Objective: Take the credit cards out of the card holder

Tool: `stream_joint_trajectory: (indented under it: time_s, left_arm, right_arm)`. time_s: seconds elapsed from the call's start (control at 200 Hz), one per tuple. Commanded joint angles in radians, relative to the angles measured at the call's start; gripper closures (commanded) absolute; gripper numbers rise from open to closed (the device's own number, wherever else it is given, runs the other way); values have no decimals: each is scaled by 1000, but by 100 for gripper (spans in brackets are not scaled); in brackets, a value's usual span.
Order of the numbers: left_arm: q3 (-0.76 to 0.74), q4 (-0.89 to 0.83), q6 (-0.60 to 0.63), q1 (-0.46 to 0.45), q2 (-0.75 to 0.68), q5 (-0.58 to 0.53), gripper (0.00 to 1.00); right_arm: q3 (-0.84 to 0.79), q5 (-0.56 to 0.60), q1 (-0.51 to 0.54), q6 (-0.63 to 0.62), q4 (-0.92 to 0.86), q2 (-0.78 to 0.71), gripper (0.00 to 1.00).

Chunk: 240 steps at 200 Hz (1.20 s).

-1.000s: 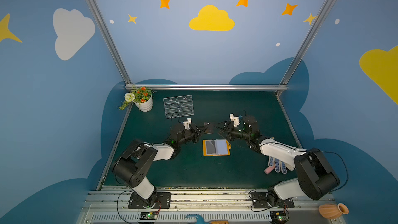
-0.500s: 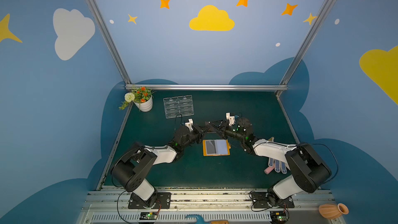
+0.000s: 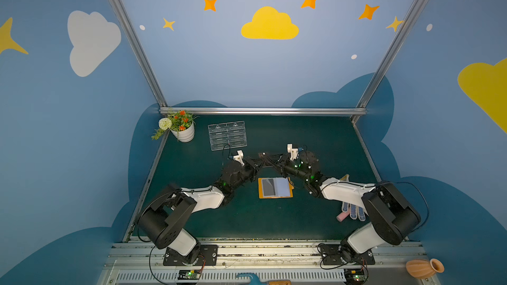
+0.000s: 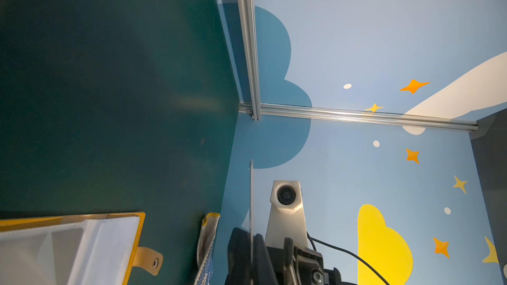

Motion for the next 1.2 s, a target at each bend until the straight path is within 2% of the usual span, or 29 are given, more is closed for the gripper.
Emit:
stream_joint_trajectory:
  time_s: [0.0,0.36,0.435,0.506,0.616,0.831,0.871,1.091,1.131,1.196]
  left_arm:
    - [-10,5,24,-4,-8,-20,96]
    - [-13,15,26,-10,2,-29,96]
    - [-11,14,27,-10,6,-23,96]
    - [-9,23,24,-10,13,-19,96]
    - [-13,35,19,-11,20,-20,96]
    - [-15,55,19,-16,26,-18,93]
    - [-19,53,17,-15,24,-23,88]
    - [-40,-30,33,-6,-39,-50,31]
    - [-42,-48,37,-1,-55,-54,23]
    - [-40,-90,46,16,-82,-48,17]
  right_arm:
    - [-3,23,7,8,28,17,71]
    - [-3,30,14,24,31,37,80]
    - [1,27,14,24,30,39,85]
    - [10,18,14,26,25,43,94]
    - [10,20,14,29,17,43,100]
    - [10,15,14,36,4,40,100]
    - [7,14,13,39,5,40,100]
    - [-4,1,-2,43,8,20,100]
    - [-4,-2,-5,42,0,13,100]
    - [-4,-4,-9,37,-16,-1,100]
